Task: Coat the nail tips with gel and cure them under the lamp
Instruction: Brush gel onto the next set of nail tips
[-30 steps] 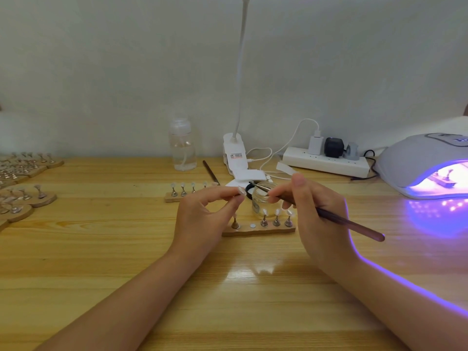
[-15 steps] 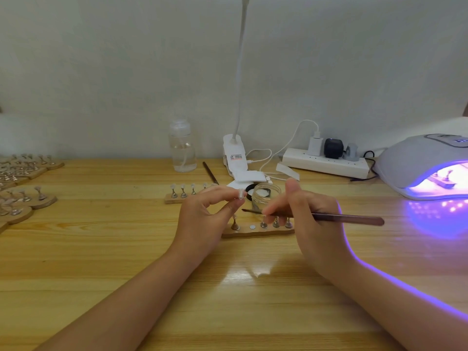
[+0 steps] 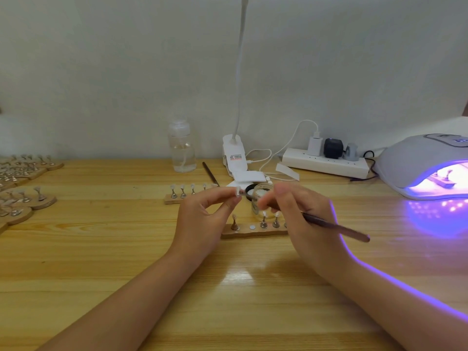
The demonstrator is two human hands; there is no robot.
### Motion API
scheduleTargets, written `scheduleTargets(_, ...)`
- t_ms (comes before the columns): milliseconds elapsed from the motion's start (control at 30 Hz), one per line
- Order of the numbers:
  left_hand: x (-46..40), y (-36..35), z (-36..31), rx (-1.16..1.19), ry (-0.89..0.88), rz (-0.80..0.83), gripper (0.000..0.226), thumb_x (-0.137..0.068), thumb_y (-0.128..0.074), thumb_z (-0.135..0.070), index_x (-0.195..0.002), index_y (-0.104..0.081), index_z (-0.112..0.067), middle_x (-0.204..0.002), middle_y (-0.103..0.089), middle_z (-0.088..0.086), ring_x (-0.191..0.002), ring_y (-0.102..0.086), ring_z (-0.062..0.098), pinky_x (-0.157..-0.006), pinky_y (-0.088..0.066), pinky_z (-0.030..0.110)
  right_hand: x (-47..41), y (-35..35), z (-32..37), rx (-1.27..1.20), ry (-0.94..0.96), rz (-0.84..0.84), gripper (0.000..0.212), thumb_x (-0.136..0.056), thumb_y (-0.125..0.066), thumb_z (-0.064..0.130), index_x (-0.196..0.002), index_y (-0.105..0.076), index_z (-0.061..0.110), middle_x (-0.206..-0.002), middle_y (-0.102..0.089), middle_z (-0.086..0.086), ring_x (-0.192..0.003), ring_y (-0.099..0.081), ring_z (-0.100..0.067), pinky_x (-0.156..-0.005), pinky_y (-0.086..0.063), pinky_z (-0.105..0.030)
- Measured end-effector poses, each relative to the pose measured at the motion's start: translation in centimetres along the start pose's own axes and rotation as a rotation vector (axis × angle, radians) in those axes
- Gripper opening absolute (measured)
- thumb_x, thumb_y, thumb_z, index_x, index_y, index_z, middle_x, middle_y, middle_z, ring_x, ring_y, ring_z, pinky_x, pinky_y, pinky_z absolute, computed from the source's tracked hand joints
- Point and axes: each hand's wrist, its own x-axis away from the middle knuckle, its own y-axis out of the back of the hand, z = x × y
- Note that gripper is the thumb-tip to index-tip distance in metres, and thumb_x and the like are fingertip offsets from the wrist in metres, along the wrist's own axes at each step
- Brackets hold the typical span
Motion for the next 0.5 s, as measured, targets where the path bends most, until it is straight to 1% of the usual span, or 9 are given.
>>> scheduleTargets(67,0.03,-0.01,-0.04,-0.011,-0.003,0.013,0.027,-0.074,-0.071,-0.007,-0.077,-0.066,-0.033,-0.07,-0.065,-0.031,-0.079,-0.062,-0.01,-0.073,-0.042,0.003,0.12,-0.03,0.07,-0.129,-0.084,0.005,0.04,-0.087,-0.049,0.041,-0.059,-0.067,0.02,-0.058,-0.064,-0.007,-0.055,-0.06,-0.012,-0.057,-0.05,-0.023)
scheduleTargets(133,0.06,-0.05,-0.14,-0.019,-0.017,0.029,0.031,-0.074,-0.071,-0.004,-0.076,-0.065,-0.035,-0.071,-0.064,-0.033,-0.079,-0.061,-0.011,-0.073,-0.041,0.002,0.15,0.03,0.08,-0.163,-0.052,-0.046,0.042,-0.085,-0.044,0.043,-0.057,-0.066,0.021,-0.057,-0.063,-0.009,-0.049,-0.056,-0.009,-0.053,-0.046,-0.02)
scheduleTargets(200,0.06,0.02,-0.2,-0.011,-0.015,0.041,0.033,-0.074,-0.07,-0.002,-0.075,-0.065,-0.036,-0.071,-0.065,-0.03,-0.08,-0.061,-0.01,-0.074,-0.041,0.002,0.06,0.01,0.08,-0.084,0.033,-0.082,0.038,-0.088,-0.038,0.039,-0.066,-0.065,0.023,-0.062,-0.064,-0.002,-0.056,-0.056,-0.002,-0.057,-0.043,-0.013)
scheduleTargets(267,0.03,0.05,-0.15,-0.01,-0.018,0.051,0.033,-0.075,-0.069,-0.002,-0.076,-0.065,-0.035,-0.073,-0.066,-0.023,-0.081,-0.061,-0.008,-0.075,-0.041,0.004,-0.03,0.08,0.03,-0.013,0.055,-0.064,0.035,-0.09,-0.038,0.037,-0.071,-0.065,0.025,-0.065,-0.065,0.006,-0.063,-0.058,0.002,-0.059,-0.041,-0.008)
scheduleTargets(300,0.02,0.03,-0.13,-0.016,-0.019,0.056,0.032,-0.076,-0.069,-0.002,-0.077,-0.066,-0.034,-0.076,-0.066,-0.02,-0.082,-0.061,-0.008,-0.076,-0.041,0.004,0.01,0.1,-0.09,-0.022,0.026,-0.051,0.036,-0.089,-0.041,0.038,-0.068,-0.066,0.023,-0.062,-0.065,0.005,-0.061,-0.058,0.001,-0.058,-0.041,-0.009)
scheduleTargets(367,-0.03,-0.02,-0.05,-0.023,-0.013,0.061,0.03,-0.077,-0.068,-0.003,-0.079,-0.066,-0.033,-0.082,-0.066,-0.017,-0.083,-0.06,-0.007,-0.077,-0.041,0.005,0.06,0.1,-0.11,-0.125,-0.064,-0.047,0.042,-0.088,-0.047,0.041,-0.057,-0.066,0.019,-0.053,-0.062,-0.006,-0.051,-0.056,-0.004,-0.054,-0.042,-0.014)
scheduleTargets(400,-0.05,-0.03,-0.02,-0.023,-0.008,0.06,0.029,-0.077,-0.068,-0.003,-0.081,-0.066,-0.032,-0.083,-0.065,-0.017,-0.083,-0.06,-0.007,-0.077,-0.041,0.005,0.05,0.15,-0.14,-0.153,-0.071,-0.059,0.044,-0.087,-0.047,0.042,-0.055,-0.065,0.018,-0.052,-0.061,-0.009,-0.049,-0.055,-0.006,-0.053,-0.042,-0.015)
scheduleTargets(433,-0.08,-0.04,0.01,-0.025,-0.005,0.061,0.027,-0.077,-0.067,-0.004,-0.083,-0.067,-0.031,-0.084,-0.065,-0.017,-0.083,-0.059,-0.008,-0.077,-0.04,0.005,0.03,0.16,-0.21,-0.139,-0.044,-0.071,0.044,-0.088,-0.045,0.042,-0.056,-0.065,0.018,-0.054,-0.062,-0.009,-0.05,-0.056,-0.006,-0.054,-0.042,-0.015)
scheduleTargets(500,-0.1,-0.07,0.01,-0.033,-0.006,0.067,0.026,-0.078,-0.067,-0.004,-0.088,-0.067,-0.028,-0.085,-0.065,-0.016,-0.083,-0.059,-0.009,-0.076,-0.039,0.003,-0.1,0.16,-0.14,-0.039,0.023,-0.079,0.04,-0.088,-0.038,0.04,-0.066,-0.066,0.022,-0.06,-0.064,0.001,-0.06,-0.059,-0.001,-0.059,-0.042,-0.011)
